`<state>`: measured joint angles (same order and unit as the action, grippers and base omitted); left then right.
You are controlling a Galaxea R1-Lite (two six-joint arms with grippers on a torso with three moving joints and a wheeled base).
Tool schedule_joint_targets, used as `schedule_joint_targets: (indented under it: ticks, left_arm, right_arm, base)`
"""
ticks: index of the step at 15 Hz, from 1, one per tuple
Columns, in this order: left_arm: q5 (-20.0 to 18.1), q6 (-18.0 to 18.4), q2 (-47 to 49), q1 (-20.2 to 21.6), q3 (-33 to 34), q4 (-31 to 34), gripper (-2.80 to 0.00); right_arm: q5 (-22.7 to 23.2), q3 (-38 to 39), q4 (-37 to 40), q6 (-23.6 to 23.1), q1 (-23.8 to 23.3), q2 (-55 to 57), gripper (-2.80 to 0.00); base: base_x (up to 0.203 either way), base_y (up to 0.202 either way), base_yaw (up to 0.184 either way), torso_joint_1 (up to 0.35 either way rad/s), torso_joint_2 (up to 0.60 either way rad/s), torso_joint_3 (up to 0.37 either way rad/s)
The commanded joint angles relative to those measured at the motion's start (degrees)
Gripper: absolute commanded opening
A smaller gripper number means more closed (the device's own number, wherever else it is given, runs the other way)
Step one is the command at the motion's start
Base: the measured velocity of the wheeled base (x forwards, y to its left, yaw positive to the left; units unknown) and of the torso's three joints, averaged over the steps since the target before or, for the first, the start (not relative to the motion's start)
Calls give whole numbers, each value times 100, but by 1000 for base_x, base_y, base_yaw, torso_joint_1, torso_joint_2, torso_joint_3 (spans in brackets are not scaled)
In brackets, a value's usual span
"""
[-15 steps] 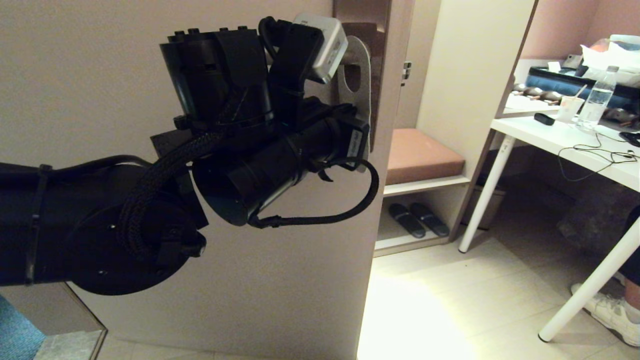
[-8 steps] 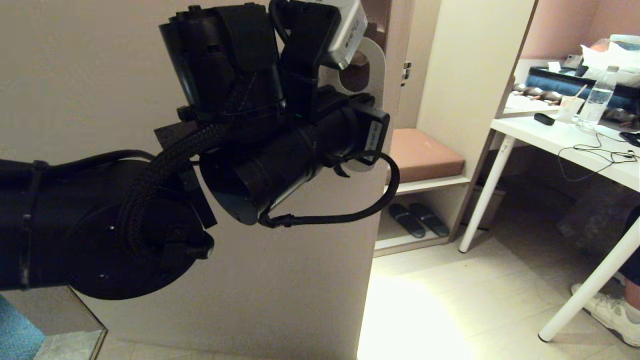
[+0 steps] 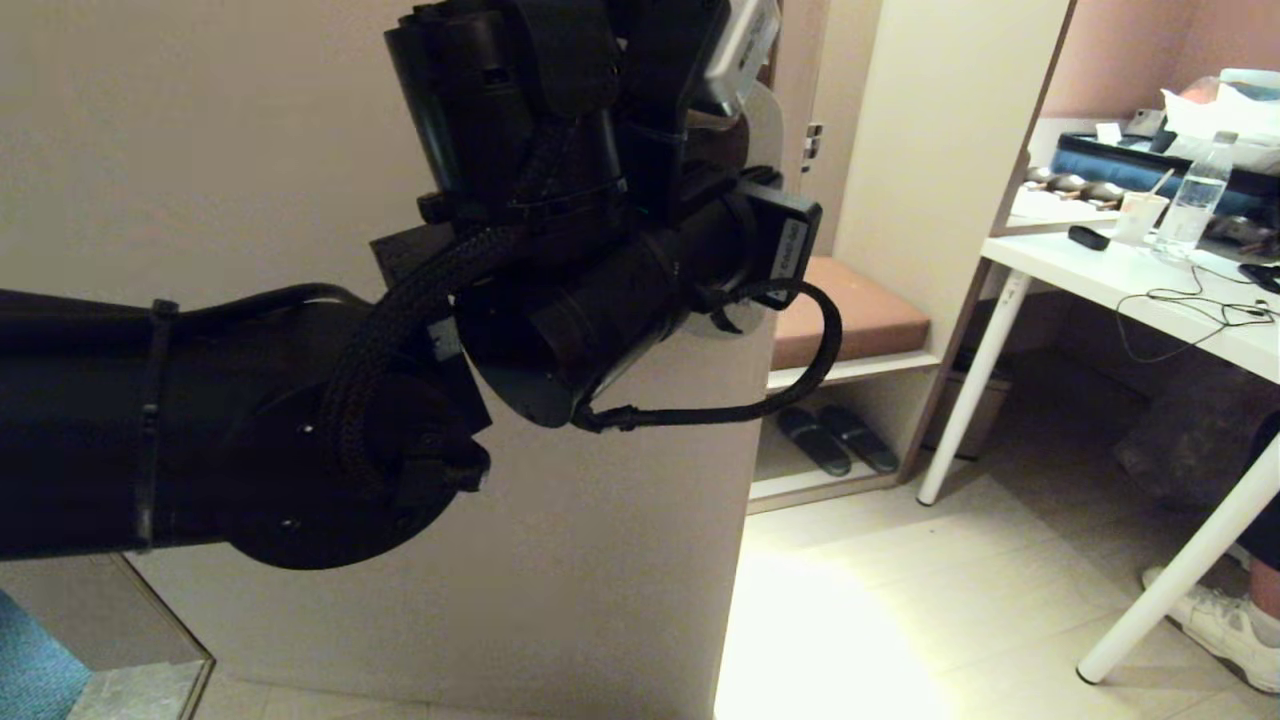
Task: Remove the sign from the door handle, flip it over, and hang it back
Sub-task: Hang the sign back with the other side facing out
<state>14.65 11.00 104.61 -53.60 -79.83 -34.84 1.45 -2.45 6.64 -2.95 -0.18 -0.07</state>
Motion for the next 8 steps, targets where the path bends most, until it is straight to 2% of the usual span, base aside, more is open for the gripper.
schedule_joint_targets:
  ticks: [1, 8]
  left_arm:
    - [11, 8, 183, -24, -138, -19, -280]
    - [85, 6, 134, 11, -112, -29, -280]
  right_arm:
    - [4, -1, 4, -4, 1, 7, -280]
    - [4, -1, 4, -4, 1, 7, -280]
  base:
    - [0, 0, 0, 0, 0, 0]
    - [0, 0, 0, 0, 0, 0]
